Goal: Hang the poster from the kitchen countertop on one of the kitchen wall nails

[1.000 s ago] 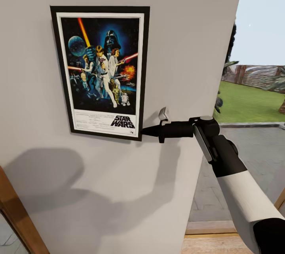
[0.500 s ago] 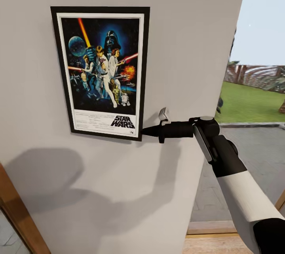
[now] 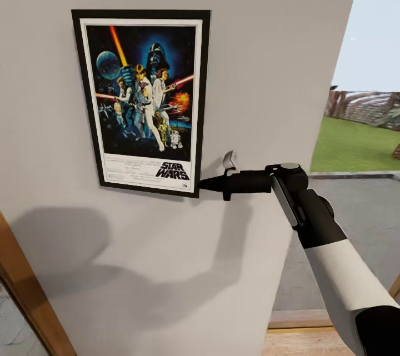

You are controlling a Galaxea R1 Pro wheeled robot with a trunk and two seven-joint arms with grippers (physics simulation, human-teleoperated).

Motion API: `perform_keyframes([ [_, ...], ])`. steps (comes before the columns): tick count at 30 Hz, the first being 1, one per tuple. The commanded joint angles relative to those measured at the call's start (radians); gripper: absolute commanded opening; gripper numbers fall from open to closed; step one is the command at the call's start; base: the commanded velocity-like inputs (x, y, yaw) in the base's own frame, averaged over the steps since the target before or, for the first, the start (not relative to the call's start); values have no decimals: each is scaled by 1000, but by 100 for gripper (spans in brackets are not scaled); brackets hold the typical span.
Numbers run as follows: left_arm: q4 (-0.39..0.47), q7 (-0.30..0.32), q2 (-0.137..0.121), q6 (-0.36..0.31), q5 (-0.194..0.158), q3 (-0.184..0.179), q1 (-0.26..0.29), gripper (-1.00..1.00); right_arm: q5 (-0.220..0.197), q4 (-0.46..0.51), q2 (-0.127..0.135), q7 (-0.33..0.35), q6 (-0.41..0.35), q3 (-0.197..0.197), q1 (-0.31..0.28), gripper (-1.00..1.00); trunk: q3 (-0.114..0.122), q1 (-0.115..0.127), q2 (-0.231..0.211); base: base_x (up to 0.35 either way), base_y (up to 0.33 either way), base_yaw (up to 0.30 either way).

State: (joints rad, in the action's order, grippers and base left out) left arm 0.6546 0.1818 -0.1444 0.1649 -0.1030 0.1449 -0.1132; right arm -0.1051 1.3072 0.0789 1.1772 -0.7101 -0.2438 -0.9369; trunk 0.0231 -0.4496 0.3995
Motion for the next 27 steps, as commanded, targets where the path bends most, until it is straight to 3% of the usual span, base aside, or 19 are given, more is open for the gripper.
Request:
perform_keyframes([
  [1,0,8,0,-1,-10,2,0,100,-10,0,1,-1,-11,-2,0,-100,0,0,0,0,129,0],
  [27,0,8,0,-1,-9,4,0,100,-10,-1,1,-1,-11,-2,0,-100,0,0,0,0,90,0],
])
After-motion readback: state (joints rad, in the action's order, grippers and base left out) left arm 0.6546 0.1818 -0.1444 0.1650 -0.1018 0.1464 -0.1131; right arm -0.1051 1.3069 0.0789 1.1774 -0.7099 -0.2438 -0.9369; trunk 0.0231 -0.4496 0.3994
